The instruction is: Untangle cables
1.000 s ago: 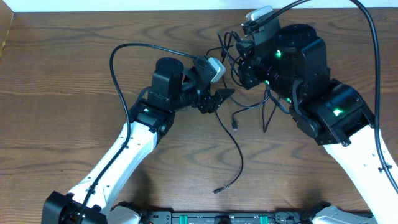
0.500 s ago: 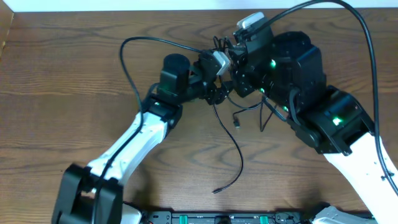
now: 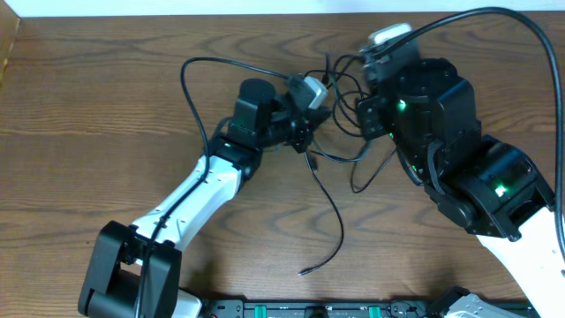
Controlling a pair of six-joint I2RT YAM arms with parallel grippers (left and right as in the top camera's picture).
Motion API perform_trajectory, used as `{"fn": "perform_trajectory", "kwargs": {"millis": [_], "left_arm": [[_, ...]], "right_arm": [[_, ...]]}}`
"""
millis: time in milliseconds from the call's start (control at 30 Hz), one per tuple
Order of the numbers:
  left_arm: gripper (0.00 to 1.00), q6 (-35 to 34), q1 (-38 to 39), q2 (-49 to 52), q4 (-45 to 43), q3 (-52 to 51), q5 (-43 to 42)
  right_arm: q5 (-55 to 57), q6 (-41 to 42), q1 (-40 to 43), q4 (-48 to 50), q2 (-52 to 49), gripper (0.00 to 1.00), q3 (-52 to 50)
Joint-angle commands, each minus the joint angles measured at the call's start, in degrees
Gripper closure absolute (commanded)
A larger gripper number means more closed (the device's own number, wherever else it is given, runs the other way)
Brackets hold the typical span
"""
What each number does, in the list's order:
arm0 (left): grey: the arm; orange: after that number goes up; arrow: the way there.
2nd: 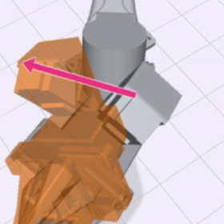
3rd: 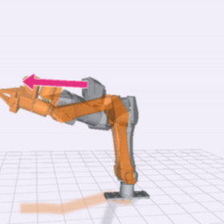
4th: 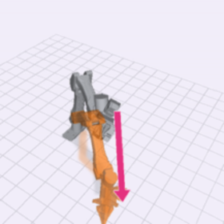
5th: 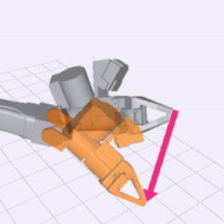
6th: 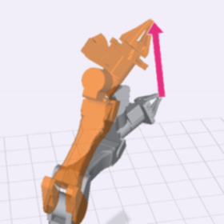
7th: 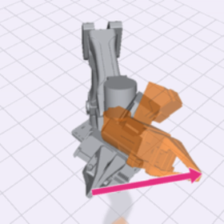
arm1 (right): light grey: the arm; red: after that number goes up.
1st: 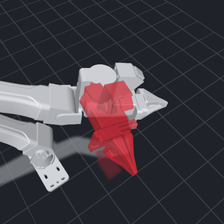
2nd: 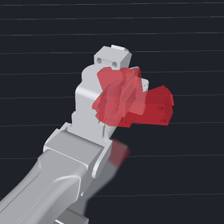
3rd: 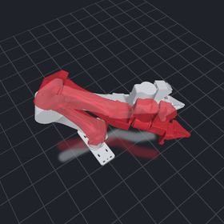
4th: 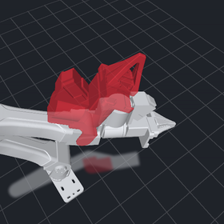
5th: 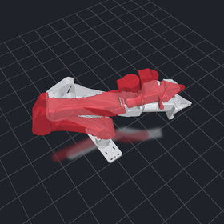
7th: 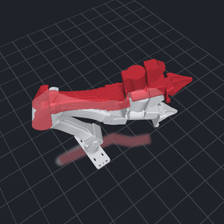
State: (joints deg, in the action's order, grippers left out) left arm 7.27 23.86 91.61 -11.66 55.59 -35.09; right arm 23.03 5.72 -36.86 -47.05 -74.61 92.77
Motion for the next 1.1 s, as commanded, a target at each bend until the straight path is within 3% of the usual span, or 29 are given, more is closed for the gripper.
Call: {"fn": "perform_trajectory", "kwargs": {"millis": [0, 167, 700, 900, 1067], "left_arm": [[0.93, -0.3, -3.9, 0.1, 2.8, 0.1, 3.6], [0.93, -0.3, -9.1, -0.9, 6.0, 0.1, 3.6], [0.93, 1.2, -23.7, -14.1, 15.4, 0.1, 3.6], [0.93, 1.2, -25.5, -16.7, 17.6, 0.1, 3.3], [0.93, 1.2, -25.4, -17.0, 16.5, 0.1, -3.2]], "right_arm": [[22.5, 3.3, 0.9, -1.1, 0.7, 0.99, 0.2], [31.6, 6.7, 4.4, -3.7, 0.7, 0.99, 0.2], [31.4, 18.6, 23.2, -13.1, 0.9, 0.99, 0.2], [18.4, 18.3, 24.5, -13.3, 0.9, 0.99, 0.2], [5.0, 13.2, 24.4, -9.7, 0.8, 0.99, 0.1]]}}
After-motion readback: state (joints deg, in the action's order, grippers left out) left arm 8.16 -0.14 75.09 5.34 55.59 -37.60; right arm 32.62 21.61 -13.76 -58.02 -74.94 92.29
